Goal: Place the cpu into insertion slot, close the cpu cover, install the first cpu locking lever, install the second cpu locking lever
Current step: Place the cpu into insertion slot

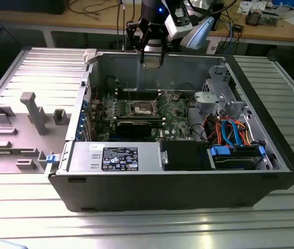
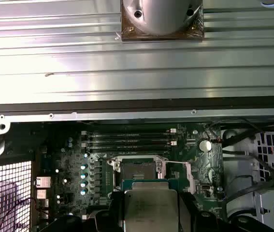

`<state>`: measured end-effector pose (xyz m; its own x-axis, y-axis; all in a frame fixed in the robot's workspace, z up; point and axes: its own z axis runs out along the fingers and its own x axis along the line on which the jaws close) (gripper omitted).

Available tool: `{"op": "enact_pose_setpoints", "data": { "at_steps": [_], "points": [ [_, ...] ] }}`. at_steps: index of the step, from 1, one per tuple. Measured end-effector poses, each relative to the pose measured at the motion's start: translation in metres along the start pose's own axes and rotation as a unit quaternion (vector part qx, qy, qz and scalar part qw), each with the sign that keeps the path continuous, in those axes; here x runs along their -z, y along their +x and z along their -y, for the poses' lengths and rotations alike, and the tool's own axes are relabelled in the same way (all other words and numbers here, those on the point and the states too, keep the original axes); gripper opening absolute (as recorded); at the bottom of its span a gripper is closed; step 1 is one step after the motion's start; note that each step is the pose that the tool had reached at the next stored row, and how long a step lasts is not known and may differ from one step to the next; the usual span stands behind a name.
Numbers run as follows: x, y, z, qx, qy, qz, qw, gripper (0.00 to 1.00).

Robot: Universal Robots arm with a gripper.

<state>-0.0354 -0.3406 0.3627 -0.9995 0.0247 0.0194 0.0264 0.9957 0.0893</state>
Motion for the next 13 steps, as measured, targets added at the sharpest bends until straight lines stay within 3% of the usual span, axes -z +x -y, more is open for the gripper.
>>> {"op": "enact_pose_setpoints", "data": {
  "at_steps": [13],
  "points": [
    [0.0000, 0.0000, 0.0000, 0.000, 0.0000, 0.0000, 1.00000, 0.54]
  ]
}}
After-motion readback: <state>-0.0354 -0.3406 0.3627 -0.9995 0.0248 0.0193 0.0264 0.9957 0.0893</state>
